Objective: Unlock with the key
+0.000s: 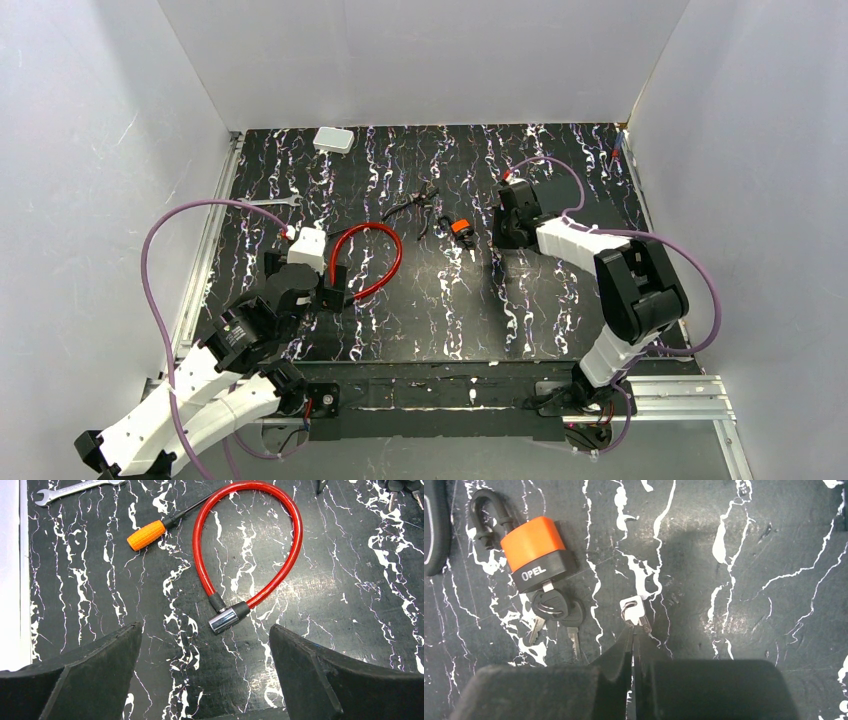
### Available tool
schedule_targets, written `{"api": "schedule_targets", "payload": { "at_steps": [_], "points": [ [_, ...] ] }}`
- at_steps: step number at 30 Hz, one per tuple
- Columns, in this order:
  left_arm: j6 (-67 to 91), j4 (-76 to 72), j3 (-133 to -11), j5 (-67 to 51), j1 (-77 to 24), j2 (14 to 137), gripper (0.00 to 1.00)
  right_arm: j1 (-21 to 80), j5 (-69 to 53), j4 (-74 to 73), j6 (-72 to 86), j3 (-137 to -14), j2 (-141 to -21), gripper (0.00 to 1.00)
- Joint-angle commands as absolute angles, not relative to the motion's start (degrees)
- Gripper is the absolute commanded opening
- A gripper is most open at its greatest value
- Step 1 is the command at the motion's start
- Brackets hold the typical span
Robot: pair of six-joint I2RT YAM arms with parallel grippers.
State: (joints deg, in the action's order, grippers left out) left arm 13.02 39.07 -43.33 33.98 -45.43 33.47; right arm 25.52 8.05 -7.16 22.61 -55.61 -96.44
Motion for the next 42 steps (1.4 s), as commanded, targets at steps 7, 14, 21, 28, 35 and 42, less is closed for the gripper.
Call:
{"api": "schedule_targets", "payload": {
  "at_steps": [7, 14, 21, 28, 35, 42],
  "points": [
    [12.57, 38.75, -44.03, 34.27, -44.85, 33.18, 0.98, 26.19, 6.63, -8.88, 21.25, -55.94, -94.77, 0.46],
    [12.57, 38.76, -44.03, 34.12, -44.74, 33.09, 0.98, 27.42, 9.29, -10.31, 19.07, -57.25, -98.01, 0.45],
    [12.53, 38.67, -43.97, 34.07, -44.78, 33.13, 0.98, 27.56, 10.01, -10.35, 18.45, -58.01, -99.62, 0.23],
    [12.39, 38.50, -43.95, 33.84, -44.57, 33.30, 0.98, 27.60, 11.03, -11.26, 17.93, -58.84, -99.08, 0.07],
    [12.39, 38.41, -43.95, 33.64, -44.47, 33.37, 0.98, 27.77, 9.61, -12.49, 17.68, -59.53, -96.38, 0.01],
    [12.14, 38.34, -44.01, 32.61, -44.39, 33.23, 0.98, 27.95, 6.31, -14.14, 17.22, -59.83, -92.90, 0.01]
  ]
}}
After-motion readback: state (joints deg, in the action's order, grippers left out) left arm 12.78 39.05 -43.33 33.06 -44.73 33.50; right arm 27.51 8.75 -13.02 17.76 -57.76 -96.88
